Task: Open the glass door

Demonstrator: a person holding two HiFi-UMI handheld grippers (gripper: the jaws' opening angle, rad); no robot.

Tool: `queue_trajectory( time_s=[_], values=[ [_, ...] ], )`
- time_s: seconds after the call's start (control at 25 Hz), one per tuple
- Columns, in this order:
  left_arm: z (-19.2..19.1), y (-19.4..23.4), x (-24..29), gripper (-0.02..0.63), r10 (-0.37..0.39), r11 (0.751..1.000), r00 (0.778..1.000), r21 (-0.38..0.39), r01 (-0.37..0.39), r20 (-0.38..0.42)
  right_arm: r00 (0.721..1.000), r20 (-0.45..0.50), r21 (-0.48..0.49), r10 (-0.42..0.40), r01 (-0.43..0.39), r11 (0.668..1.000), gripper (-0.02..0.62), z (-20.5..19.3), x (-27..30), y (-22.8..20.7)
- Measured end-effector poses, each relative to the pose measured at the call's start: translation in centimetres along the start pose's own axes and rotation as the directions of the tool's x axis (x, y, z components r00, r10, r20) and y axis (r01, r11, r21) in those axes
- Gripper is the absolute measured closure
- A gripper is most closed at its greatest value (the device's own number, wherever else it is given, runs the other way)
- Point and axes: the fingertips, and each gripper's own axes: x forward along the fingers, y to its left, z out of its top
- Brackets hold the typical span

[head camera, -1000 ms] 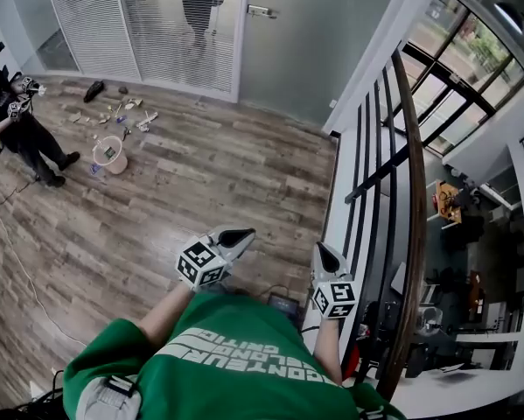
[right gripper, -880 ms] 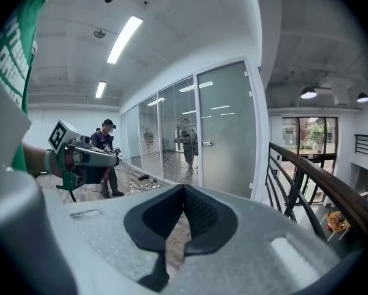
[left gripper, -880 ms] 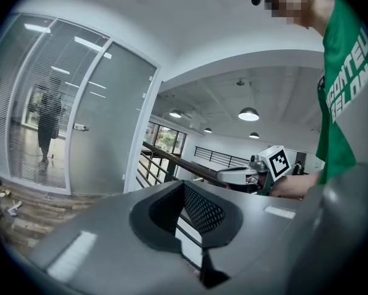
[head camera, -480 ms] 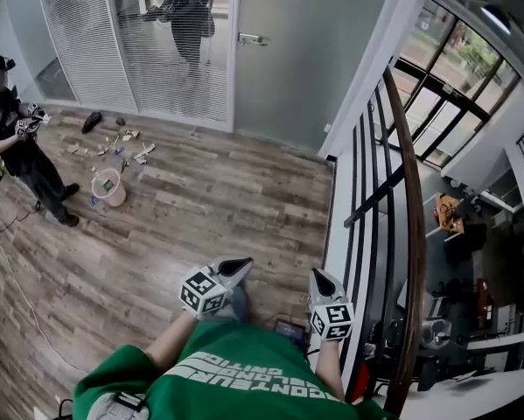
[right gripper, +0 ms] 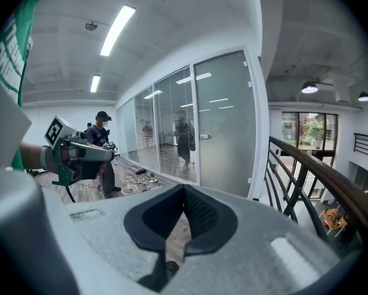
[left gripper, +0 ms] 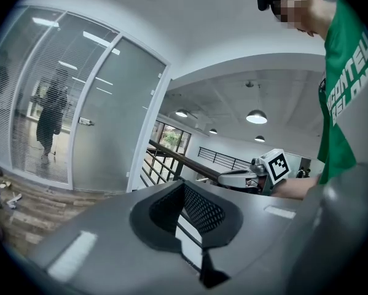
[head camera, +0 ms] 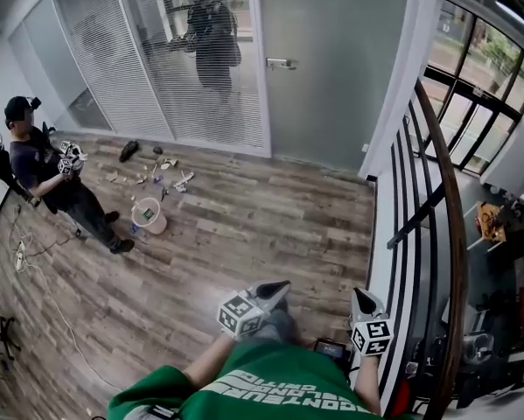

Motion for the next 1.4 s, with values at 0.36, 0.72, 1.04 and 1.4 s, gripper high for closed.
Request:
queue_trajectory(
  time_s=[0.36, 0.72, 1.04, 1.4],
  values=[
    [0.7, 4.0, 2.0, 0.591, 0.027, 0.999, 1.0, -0.042, -0.027, -0.006, 0.998, -0.057, -0.034, 0.037, -0.039, 0.999, 0.603, 0.0, 4.9, -0.7],
    [2.2, 9.1, 7.2, 0.591, 0.012, 0.999, 0.999, -0.046, -0.014, -0.045, 0.997, -0.078, 0.01, 0.015, -0.014, 1.0, 0.603, 1.0, 9.9, -4.9],
    [7.2, 12.6, 12.1, 0.591, -0.05, 0.999, 0.998, -0.015, 0.049, -0.049, 0.999, -0.035, -0.017, 0.01, -0.01, 1.0, 0.603, 6.8, 14.3, -7.9],
    [9.7, 16.2, 14.0, 0.591, -0.082, 0.996, 0.997, -0.046, 0.081, -0.009, 0.998, -0.064, -0.067, 0.03, -0.035, 0.997, 0.603, 8.6, 18.7, -7.6]
  ],
)
